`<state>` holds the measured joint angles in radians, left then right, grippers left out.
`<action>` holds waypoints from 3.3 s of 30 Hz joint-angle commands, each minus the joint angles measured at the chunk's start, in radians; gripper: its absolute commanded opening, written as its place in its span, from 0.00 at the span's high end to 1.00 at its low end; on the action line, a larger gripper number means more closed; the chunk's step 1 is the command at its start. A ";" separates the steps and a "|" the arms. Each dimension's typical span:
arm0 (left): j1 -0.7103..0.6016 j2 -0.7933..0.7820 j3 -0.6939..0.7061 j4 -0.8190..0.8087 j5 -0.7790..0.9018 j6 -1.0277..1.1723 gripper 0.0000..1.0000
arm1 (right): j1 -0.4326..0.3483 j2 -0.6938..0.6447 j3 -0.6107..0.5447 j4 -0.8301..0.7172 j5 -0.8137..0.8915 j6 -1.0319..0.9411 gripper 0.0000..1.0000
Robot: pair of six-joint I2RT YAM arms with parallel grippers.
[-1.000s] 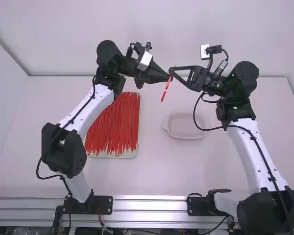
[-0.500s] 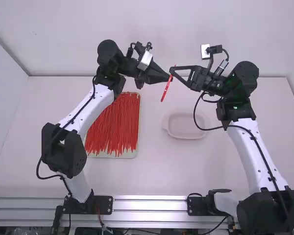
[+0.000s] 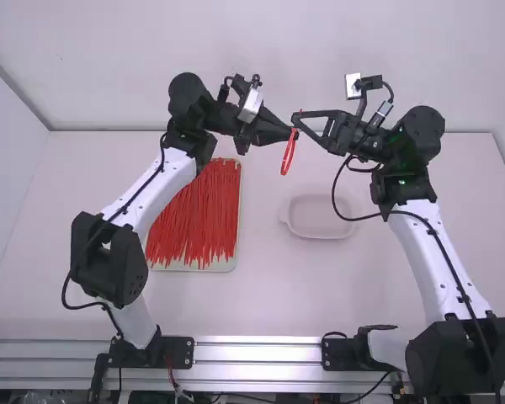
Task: Fasten the cable tie
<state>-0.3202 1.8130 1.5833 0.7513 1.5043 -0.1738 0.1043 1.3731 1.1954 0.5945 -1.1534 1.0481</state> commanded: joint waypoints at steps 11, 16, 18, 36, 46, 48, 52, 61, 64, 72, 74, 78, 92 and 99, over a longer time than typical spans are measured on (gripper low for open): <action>-0.033 0.008 -0.153 -0.010 0.048 0.104 0.98 | -0.035 -0.026 0.029 0.206 0.031 0.173 1.00; -0.033 0.008 -0.201 0.025 0.048 0.104 0.98 | -0.032 -0.027 0.032 0.238 0.036 0.187 1.00; -0.034 0.008 -0.230 0.047 0.047 0.105 0.98 | -0.032 -0.026 0.043 0.232 0.032 0.186 1.00; -0.033 0.008 -0.388 0.121 -0.028 0.163 0.98 | -0.053 -0.026 0.074 0.230 0.027 0.194 1.00; -0.021 0.008 -0.386 0.157 -0.028 0.149 0.98 | -0.053 -0.026 0.074 0.137 -0.068 0.090 0.28; -0.014 0.008 -0.386 0.195 -0.027 0.097 0.98 | -0.053 -0.026 0.074 0.055 -0.083 0.035 0.02; 0.008 0.008 -0.386 0.313 -0.028 -0.030 0.98 | -0.053 -0.026 0.073 -0.171 -0.090 -0.121 0.02; 0.053 0.008 -0.387 0.592 -0.028 -0.284 0.98 | -0.023 -0.025 0.073 -0.544 -0.103 -0.441 0.02; 0.050 0.008 -0.387 0.673 -0.036 -0.345 0.98 | -0.005 -0.024 0.072 -0.588 -0.102 -0.489 0.02; 0.043 0.008 -0.387 0.719 -0.089 -0.389 0.98 | 0.051 -0.025 0.068 -0.622 0.013 -0.503 0.02; 0.034 0.008 -0.387 0.731 -0.111 -0.414 0.98 | 0.068 -0.025 0.068 -0.622 0.039 -0.507 0.02; 0.036 0.008 -0.387 0.751 -0.111 -0.415 0.98 | 0.082 -0.025 0.068 -0.621 0.063 -0.504 0.05; 0.013 0.008 -0.387 0.749 -0.111 -0.414 0.98 | 0.080 -0.024 0.068 -0.605 0.063 -0.497 0.49; 0.014 0.008 -0.387 0.746 -0.110 -0.414 0.98 | 0.102 -0.024 0.068 -0.607 0.063 -0.500 0.98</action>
<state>-0.3058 1.8233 1.2030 1.4899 1.4048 -0.5823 0.1883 1.3521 1.2472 -0.0151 -1.0855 0.5499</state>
